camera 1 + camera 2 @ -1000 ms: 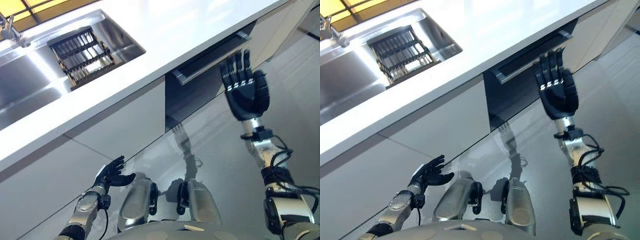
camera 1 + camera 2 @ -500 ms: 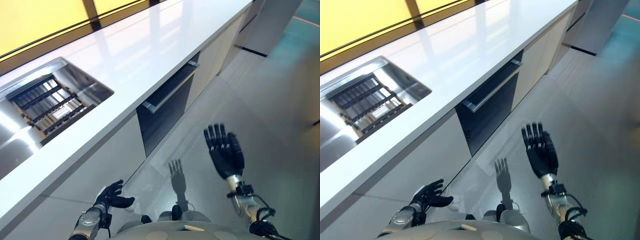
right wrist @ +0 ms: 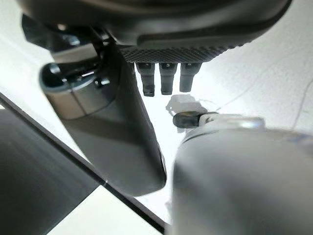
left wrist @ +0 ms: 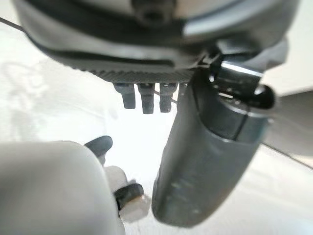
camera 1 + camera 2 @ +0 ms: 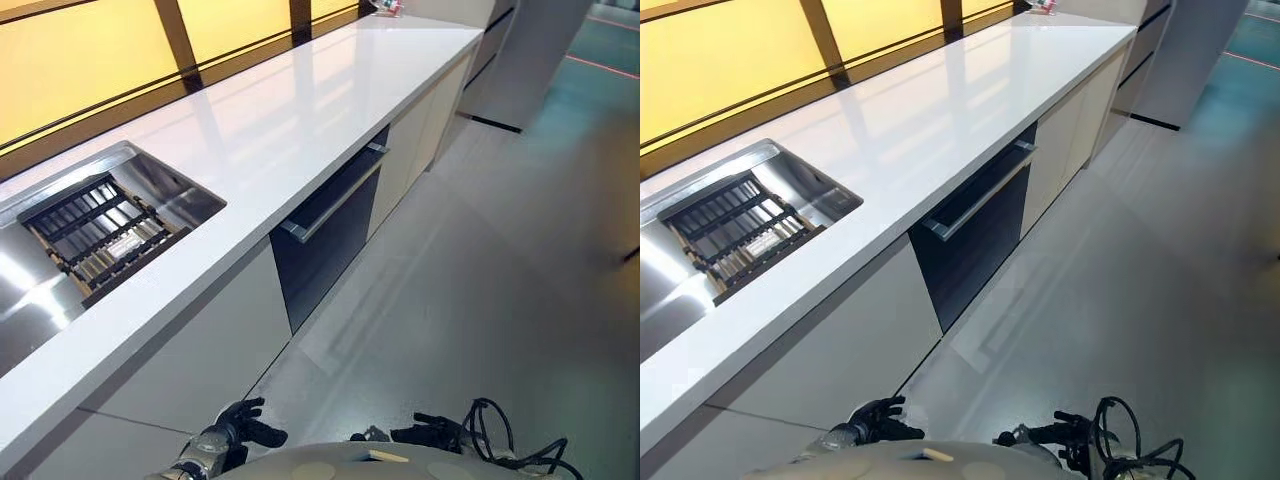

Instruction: Pick up plates and place into dishwasher.

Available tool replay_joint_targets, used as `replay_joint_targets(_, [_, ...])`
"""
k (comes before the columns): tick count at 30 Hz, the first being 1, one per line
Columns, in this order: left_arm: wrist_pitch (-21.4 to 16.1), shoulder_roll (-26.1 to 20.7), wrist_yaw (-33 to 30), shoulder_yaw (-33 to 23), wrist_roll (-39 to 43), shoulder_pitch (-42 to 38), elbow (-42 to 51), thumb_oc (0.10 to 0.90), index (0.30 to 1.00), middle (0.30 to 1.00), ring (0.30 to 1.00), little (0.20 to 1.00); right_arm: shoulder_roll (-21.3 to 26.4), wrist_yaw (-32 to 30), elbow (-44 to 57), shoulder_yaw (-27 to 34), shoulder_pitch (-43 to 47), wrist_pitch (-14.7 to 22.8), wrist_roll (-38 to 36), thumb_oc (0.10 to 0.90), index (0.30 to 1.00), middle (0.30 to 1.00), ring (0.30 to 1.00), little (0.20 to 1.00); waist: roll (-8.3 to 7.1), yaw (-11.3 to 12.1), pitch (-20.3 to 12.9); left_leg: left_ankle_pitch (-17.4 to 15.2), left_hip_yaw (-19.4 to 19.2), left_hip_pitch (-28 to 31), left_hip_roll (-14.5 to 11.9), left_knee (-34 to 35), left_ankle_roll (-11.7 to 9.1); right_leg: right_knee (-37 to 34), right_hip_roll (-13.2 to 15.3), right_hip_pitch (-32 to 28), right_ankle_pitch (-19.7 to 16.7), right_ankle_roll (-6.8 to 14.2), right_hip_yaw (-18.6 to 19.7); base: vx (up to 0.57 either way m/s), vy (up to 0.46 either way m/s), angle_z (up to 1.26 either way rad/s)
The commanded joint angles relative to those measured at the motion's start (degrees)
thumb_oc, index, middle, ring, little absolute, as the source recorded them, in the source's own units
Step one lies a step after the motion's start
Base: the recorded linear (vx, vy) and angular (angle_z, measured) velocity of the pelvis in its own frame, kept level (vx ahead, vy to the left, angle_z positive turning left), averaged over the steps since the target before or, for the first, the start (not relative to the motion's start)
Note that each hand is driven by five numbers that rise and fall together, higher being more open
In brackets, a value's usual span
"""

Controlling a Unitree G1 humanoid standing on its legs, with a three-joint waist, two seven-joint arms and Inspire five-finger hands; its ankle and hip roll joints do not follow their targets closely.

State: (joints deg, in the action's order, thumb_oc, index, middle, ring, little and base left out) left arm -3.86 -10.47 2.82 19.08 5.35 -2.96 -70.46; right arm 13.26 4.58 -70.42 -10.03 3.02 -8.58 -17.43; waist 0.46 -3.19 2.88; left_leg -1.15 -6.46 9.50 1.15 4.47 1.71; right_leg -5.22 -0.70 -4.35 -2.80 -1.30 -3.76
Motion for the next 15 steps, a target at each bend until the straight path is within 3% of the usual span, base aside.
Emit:
replay_joint_targets(1, [-2.6,-1.2,-0.3,1.8,-2.2,-2.9,-0.3,0.8,0.9,0.9,0.9,0.9,-1.1,1.1,-2.2,-1.9,1.3,-0.7,-0.6,0.8,0.9,0.9,0.9,0.9,-1.51,-0.5,1.0,-0.1,2.3,-3.2,-1.2,-1.0,-0.9,4.6,2.3,0.3,2.2,4.4,1.3,0.0,0.0,0.0])
replay_joint_targets(6, [-4.3,-1.7,-2.0,1.4,-2.7,-2.4,0.0,0.8,0.9,0.9,0.9,0.9,-1.5,2.0,-2.2,-2.5,0.4,-0.9,1.0,0.8,0.9,0.9,0.9,0.9,-1.51,-0.6,1.0,-0.6,2.1,-2.9,-1.2,-1.4,-0.8,4.3,2.3,-0.2,2.4,4.4,1.4,0.03,-0.011,-0.04])
replay_joint_targets(15, [-3.8,-1.9,-4.2,1.3,-2.8,-2.1,-0.1,0.8,0.9,0.9,0.9,0.9,-1.9,3.2,-1.5,-3.5,-0.4,-0.9,1.2,0.8,0.9,0.9,0.9,0.9,-1.92,-0.5,0.8,-0.3,2.3,-2.4,-1.1,-0.6,-0.9,3.6,2.3,-0.7,2.2,4.8,1.0,0.0,0.0,0.0])
